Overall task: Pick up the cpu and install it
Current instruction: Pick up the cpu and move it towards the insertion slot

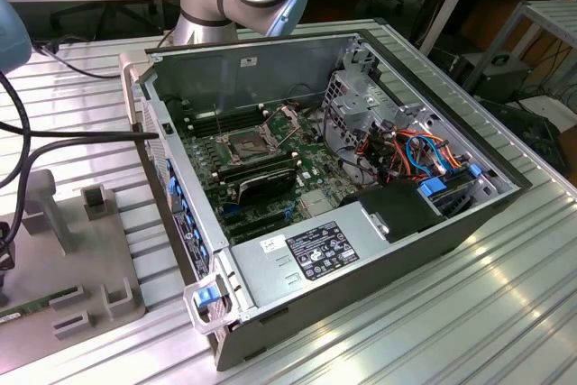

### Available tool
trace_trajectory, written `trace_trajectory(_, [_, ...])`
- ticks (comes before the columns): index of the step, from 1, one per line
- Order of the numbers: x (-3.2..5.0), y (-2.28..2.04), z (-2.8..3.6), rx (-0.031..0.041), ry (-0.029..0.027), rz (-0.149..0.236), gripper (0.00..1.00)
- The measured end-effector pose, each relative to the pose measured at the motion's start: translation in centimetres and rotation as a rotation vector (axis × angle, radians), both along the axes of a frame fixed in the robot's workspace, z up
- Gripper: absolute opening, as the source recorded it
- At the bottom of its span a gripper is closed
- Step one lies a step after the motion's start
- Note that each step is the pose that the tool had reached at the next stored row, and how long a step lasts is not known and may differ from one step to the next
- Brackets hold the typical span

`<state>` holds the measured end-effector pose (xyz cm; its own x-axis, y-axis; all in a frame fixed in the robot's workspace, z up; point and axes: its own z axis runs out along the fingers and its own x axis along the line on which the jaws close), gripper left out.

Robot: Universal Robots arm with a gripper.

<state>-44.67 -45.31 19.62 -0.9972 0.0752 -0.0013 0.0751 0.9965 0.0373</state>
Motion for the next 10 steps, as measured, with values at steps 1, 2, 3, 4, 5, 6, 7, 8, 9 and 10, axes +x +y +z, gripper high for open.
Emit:
trace_trajectory(1, [0.0,0.01,-0.07,0.0,0.0,0.0,0.68])
trace_trajectory(2, [0.0,0.06,-0.14,-0.0001,0.0003,0.0,0.68])
trace_trajectory(3, [0.0,0.1,-0.19,-0.0001,0.0001,0.0,0.68])
trace_trajectory(4, [0.0,0.12,-0.23,-0.0001,0.0002,0.0,0.68])
trace_trajectory(5, [0.0,0.12,-0.24,-0.0002,0.0003,0.0,0.68])
trace_trajectory(6, [-0.01,0.13,-0.28,-0.0001,0.0002,0.0,0.68])
trace_trajectory(7, [0.0,0.13,-0.32,0.0,0.0,0.0,0.68])
trace_trajectory(8, [0.0,0.14,-0.35,0.0,0.0001,0.0,0.68])
trace_trajectory(9, [0.0,0.14,-0.36,-0.0001,0.0002,0.0,0.68])
trace_trajectory(10, [-0.01,0.14,-0.36,-0.0002,0.0003,0.0,0.68])
